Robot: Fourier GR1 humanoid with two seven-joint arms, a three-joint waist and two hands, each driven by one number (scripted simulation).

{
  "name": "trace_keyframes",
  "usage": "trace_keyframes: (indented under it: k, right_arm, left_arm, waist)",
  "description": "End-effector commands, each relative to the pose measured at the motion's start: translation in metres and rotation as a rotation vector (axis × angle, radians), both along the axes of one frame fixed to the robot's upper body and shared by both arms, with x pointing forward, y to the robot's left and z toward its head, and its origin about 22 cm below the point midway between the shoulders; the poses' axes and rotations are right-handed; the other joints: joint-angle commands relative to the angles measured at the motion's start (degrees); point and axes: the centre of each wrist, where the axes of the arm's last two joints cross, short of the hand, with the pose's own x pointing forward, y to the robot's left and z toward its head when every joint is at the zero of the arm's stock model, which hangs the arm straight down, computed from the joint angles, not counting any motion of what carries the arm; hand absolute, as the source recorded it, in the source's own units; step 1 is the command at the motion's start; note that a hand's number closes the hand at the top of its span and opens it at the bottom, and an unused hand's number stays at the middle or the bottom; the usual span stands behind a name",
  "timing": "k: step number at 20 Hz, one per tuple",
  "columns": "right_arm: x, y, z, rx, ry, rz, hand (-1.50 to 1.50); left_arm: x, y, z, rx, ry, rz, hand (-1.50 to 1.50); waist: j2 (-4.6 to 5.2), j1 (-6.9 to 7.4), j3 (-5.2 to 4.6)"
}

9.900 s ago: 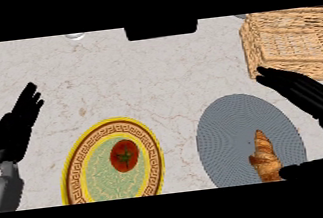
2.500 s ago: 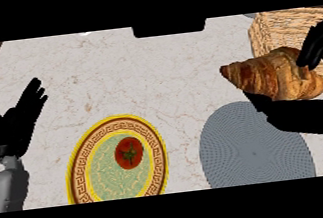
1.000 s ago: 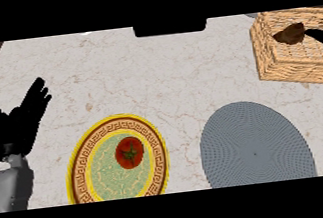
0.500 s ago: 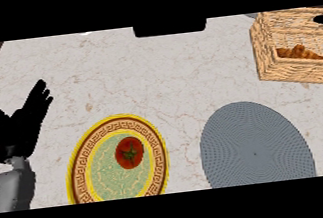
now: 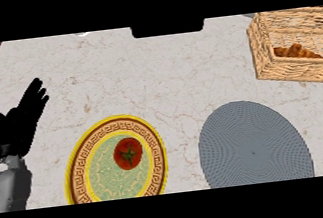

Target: Pick the croissant from the placemat and place it in the basket

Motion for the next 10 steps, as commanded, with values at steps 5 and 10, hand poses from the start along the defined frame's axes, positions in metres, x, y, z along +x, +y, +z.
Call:
trace_keyframes:
  k: [5,10]
  right_arm:
    - [-0.096,-0.097,0.013,0.024,0.091,0.106,-1.50]
    - [-0.141,-0.127,-0.005,0.009,0.096,0.145,-1.50]
  left_arm:
    - [0.003,0.006,0.002,0.007,-0.003,0.012,0.00]
    - [0.001,-0.002,0.004,-0.002,-0.019,-0.015,0.00]
  waist:
    - [0.22,-0.38,0.08]
    - [0.39,0.64,0.17]
